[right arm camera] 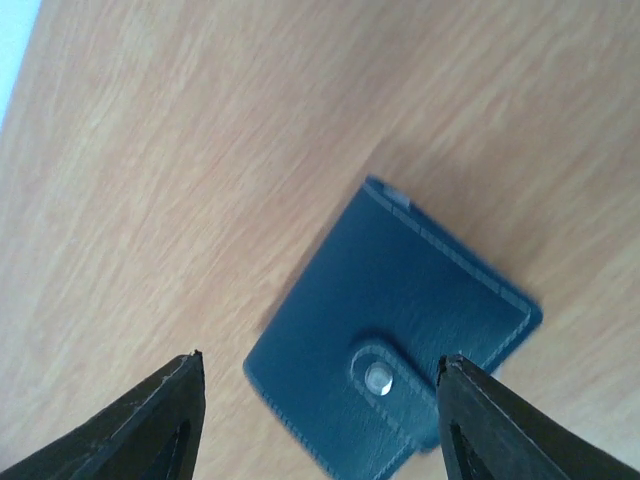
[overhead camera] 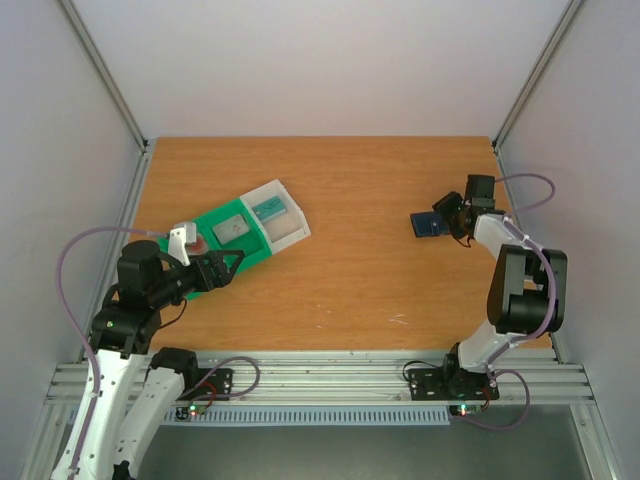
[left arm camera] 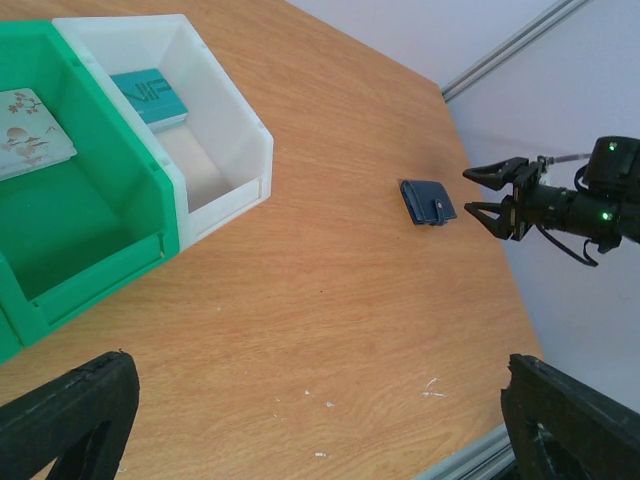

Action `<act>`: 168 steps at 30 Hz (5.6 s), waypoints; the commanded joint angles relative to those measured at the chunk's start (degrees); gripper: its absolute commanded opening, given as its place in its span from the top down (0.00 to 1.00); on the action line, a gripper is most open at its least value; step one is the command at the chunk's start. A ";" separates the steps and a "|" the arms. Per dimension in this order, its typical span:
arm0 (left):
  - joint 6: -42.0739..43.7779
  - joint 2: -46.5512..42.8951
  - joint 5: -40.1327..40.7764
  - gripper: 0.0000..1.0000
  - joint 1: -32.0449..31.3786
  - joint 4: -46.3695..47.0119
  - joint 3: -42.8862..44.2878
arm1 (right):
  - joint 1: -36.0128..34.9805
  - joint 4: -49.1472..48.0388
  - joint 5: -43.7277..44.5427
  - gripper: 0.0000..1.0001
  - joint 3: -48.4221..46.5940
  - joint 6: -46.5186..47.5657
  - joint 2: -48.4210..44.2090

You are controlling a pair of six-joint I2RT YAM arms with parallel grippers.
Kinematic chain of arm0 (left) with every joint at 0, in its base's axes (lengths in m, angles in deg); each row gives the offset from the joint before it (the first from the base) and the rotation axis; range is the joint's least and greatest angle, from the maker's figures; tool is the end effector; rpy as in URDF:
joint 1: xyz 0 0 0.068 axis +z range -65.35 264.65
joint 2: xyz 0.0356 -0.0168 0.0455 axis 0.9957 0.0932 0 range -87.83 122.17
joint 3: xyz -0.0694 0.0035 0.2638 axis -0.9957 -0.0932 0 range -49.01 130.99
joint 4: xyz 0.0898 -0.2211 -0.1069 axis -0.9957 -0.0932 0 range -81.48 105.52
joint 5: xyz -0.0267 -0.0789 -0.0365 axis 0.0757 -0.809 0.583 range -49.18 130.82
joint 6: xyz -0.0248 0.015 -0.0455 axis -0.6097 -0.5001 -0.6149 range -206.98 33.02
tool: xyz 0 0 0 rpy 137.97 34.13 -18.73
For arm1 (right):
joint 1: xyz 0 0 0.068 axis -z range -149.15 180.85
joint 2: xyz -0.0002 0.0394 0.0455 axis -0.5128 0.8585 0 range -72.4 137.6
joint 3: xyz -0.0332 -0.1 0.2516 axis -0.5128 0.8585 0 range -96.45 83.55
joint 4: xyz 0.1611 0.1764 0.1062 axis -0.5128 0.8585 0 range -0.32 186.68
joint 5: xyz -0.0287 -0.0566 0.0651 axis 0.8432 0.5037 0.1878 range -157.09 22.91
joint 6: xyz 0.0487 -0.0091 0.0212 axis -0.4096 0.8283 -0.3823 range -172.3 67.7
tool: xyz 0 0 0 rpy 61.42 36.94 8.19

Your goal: Take the credit cards out of the card holder

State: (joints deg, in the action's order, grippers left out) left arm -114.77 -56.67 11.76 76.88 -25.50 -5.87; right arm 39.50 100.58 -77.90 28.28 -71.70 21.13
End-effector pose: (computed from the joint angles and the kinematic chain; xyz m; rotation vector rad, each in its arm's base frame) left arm 0.1099 -0.0325 0.3086 -0.0498 2.1329 -0.8994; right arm 0.3343 -0.0440 0.1899 0.5062 2.3796 0.3139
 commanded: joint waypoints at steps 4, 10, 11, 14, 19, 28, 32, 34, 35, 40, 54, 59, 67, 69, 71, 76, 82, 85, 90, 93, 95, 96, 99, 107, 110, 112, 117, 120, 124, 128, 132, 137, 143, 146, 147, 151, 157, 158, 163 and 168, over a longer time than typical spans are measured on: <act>0.63 0.54 -0.25 0.01 -0.22 0.53 -0.33 | 0.23 13.31 9.88 0.32 -12.55 10.54 8.80; 1.63 0.77 -3.47 0.01 -0.22 0.89 -0.45 | 0.23 16.97 8.17 0.32 -18.63 15.12 16.23; 1.83 0.62 -3.73 0.01 -0.23 1.13 -0.50 | 0.23 17.45 7.69 0.32 -19.37 15.56 17.18; 2.01 0.65 -4.07 0.01 -0.22 1.70 -0.82 | 0.08 17.28 5.98 0.33 -19.89 16.48 18.73; 2.60 2.04 -3.16 0.01 -0.18 0.66 -0.24 | -2.33 20.11 3.39 0.35 -23.14 20.73 21.58; 2.56 1.53 -1.08 0.01 -0.22 -0.33 -0.02 | -8.34 27.04 4.09 0.41 -26.77 26.86 21.95; 2.58 1.69 -1.59 0.01 -0.23 -1.51 0.37 | -13.54 30.09 6.35 0.42 -27.90 29.63 21.89; 2.57 1.54 -1.47 0.01 -0.23 -1.60 0.42 | -15.67 31.34 7.14 0.42 -27.90 30.79 21.46; 2.50 1.49 -1.32 0.01 -0.18 -1.62 0.50 | -16.35 31.64 6.98 0.42 -27.62 31.23 20.98; 2.46 2.11 -2.58 0.03 -0.23 -2.89 1.20 | -18.13 32.34 2.34 0.43 -24.39 32.66 17.34; 5.25 2.60 -1.79 0.06 -0.32 -11.04 6.83 | -31.32 36.63 6.55 0.44 -22.14 36.19 16.23; 3.44 3.01 -3.23 0.08 -0.32 -11.36 6.38 | -36.34 35.04 5.47 0.44 -18.71 36.88 14.22; 0.53 5.75 -5.32 0.15 -0.45 -10.62 4.33 | -45.39 35.89 6.39 0.45 -15.50 37.32 11.90; 0.38 6.16 -5.29 0.16 -0.53 -10.42 4.39 | -48.36 35.82 6.70 0.46 -15.07 37.92 11.59; 0.40 6.35 -5.19 0.17 -0.58 -10.19 4.33 | -51.50 36.17 6.78 0.45 -15.11 38.63 11.81; 0.17 6.56 -5.47 0.17 -0.66 -10.83 4.41 | -58.05 34.70 6.16 0.46 -14.57 39.60 11.37; 0.20 5.97 -5.17 0.18 -0.67 -11.13 3.79 | -58.74 33.21 3.97 0.46 -14.16 37.19 8.23; 0.02 6.18 -5.84 0.19 -0.69 -10.78 3.39 | -58.76 33.40 4.56 0.46 -13.28 33.09 4.72; -1.42 6.07 -8.03 0.23 -0.95 -7.96 1.53 | -58.67 35.45 9.99 0.44 -10.87 21.02 -0.71; -3.20 5.90 -8.57 0.24 -1.80 -5.97 0.08 | -58.02 35.55 10.54 0.44 -8.63 14.03 -4.48; -3.98 6.06 -8.02 0.25 -2.72 -5.25 -0.56 | -56.77 35.09 9.93 0.43 -6.35 9.64 -7.14; -4.37 6.21 -7.91 0.25 -3.18 -4.75 -0.89 | -56.39 34.51 9.71 0.43 -5.16 7.42 -8.40; -5.71 6.60 -6.54 0.26 -5.85 -3.30 -1.49 | -56.15 32.31 8.86 0.43 -1.53 0.30 -11.41; -7.71 8.89 -3.49 0.29 -11.02 1.44 -3.98 | -56.26 23.82 7.47 0.46 6.76 -13.28 -13.20; -8.25 9.06 -2.37 0.29 -11.95 3.05 -6.05 | -56.66 20.30 7.31 0.48 7.87 -14.84 -12.91; -9.28 9.09 -2.53 0.30 -12.24 4.76 -7.54 | -56.97 18.65 7.82 0.49 7.81 -14.94 -12.06; -9.78 10.94 -2.46 0.30 -12.79 6.20 -8.79 | -56.98 15.59 8.47 0.50 8.38 -16.57 -9.46; -9.27 11.81 -2.30 0.30 -12.89 6.28 -9.30 | -56.98 13.30 7.37 0.51 9.10 -18.40 -8.29; -9.75 12.29 -2.25 0.30 -12.97 7.83 -10.69 | -57.48 11.61 6.65 0.52 9.49 -21.67 -6.62; -10.20 12.69 -1.90 0.30 -12.97 8.59 -11.69 | -58.00 9.53 5.90 0.55 9.45 -22.35 -4.92; -10.82 12.34 -0.66 0.32 -12.97 10.38 -13.59 | -58.12 6.68 4.88 0.57 8.45 -19.75 -2.83; -11.18 12.89 -0.76 0.32 -12.97 10.75 -14.22 | -58.19 6.36 2.90 0.58 1.37 -12.91 1.35; -11.14 12.49 -0.58 0.32 -12.97 10.24 -14.08 | -58.41 11.86 4.40 0.58 -4.19 -6.71 3.16; -11.06 11.90 -0.09 0.32 -13.02 9.39 -13.84 | -59.49 20.00 7.81 0.57 -6.58 -4.44 1.86; -11.13 11.59 0.07 0.32 -12.98 8.99 -13.76 | -60.24 22.23 9.10 0.57 -7.11 -3.82 1.31; -11.23 9.62 1.31 0.32 -12.97 8.16 -14.00 | -64.21 27.99 14.61 0.58 -8.27 -1.40 0.29; -11.47 6.95 2.47 0.31 -12.97 6.35 -13.45 | -68.40 29.60 16.22 0.61 -9.88 -0.46 1.98; -11.69 6.62 2.63 0.31 -12.97 6.13 -13.35 | -68.83 29.50 15.94 0.61 -10.39 -0.32 2.54; -12.43 5.38 3.30 0.31 -12.97 5.59 -13.66 | -70.33 29.53 14.77 0.62 -13.45 0.58 6.01; -12.72 5.04 3.28 0.31 -12.97 5.22 -13.97 | -71.05 31.06 15.31 0.63 -14.93 0.94 8.57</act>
State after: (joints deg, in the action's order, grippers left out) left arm -127.05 -50.73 14.32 64.25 -20.49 -19.77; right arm -30.71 129.23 -64.09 15.25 -71.92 27.56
